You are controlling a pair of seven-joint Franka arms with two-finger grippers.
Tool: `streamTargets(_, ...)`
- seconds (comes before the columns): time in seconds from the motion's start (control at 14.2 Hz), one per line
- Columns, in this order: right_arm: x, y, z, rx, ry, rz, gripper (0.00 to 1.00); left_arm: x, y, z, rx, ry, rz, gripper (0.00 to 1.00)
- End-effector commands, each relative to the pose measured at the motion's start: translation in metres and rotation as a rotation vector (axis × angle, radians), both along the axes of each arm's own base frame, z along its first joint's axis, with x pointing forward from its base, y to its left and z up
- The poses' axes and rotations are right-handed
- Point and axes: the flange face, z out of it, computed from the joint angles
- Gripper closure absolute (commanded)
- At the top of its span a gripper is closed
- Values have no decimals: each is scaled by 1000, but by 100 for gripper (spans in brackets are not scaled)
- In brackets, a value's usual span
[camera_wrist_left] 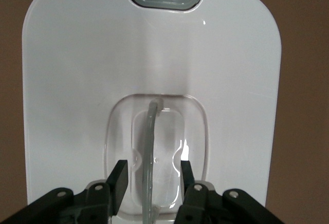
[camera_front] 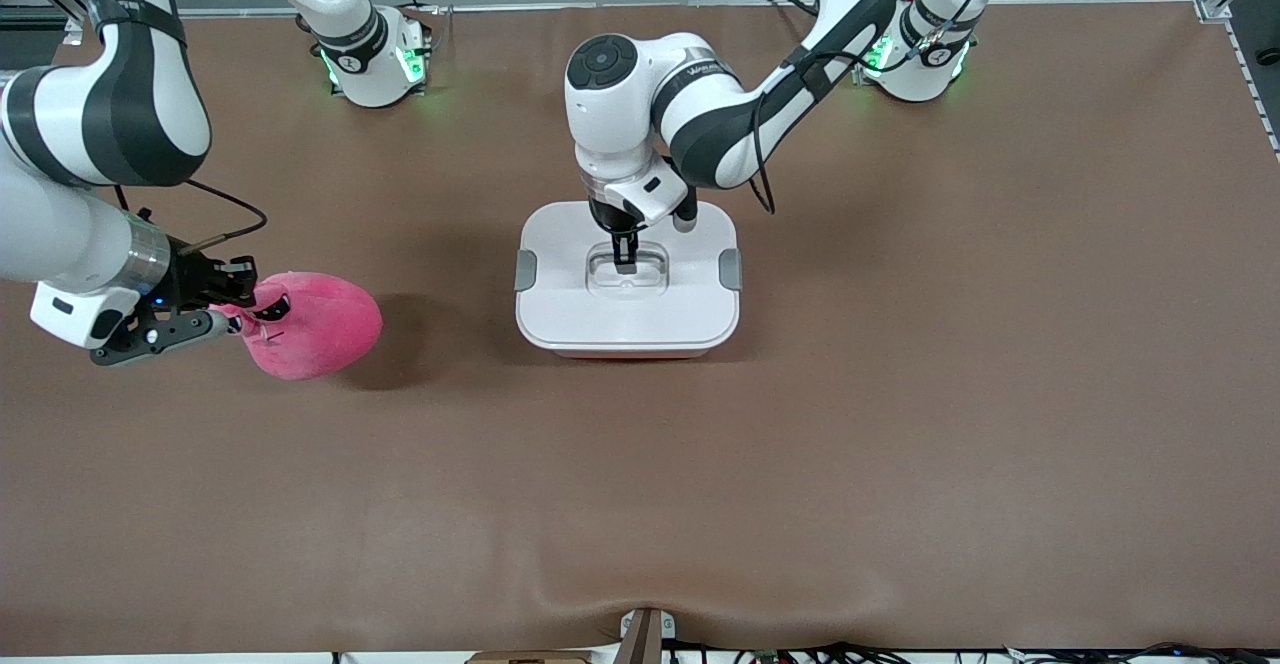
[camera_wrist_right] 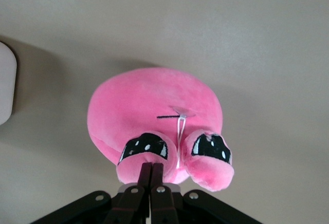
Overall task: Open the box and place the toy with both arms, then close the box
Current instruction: 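Lift the pink plush with the right gripper toward the box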
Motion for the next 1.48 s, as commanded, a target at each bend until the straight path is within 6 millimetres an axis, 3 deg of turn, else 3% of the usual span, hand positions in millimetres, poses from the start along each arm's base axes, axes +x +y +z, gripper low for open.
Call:
streamTargets(0.0,4,1,10,-5,-7,4,100,-1,-7,-4,-3,-28,86,51)
streamTargets(0.35,0,7,18,-7,24,12,100,-1,-8,-10,-1,-21,85,58)
streamTargets(0.64,-5,12,26,-3,50,26,100,-1,-8,-10,0,-21,83,79)
streamTargets(0.78,-10,37,35,-9,80,72,100,-1,-8,-10,0,-21,83,86)
streamTargets(1.06,-6,43,24,10,87,182,100,-1,-8,-8,-3,-22,84,99)
streamTargets(1.41,-11,79,28,7,89,245,100,-1,-8,-5,-5,-25,78,100)
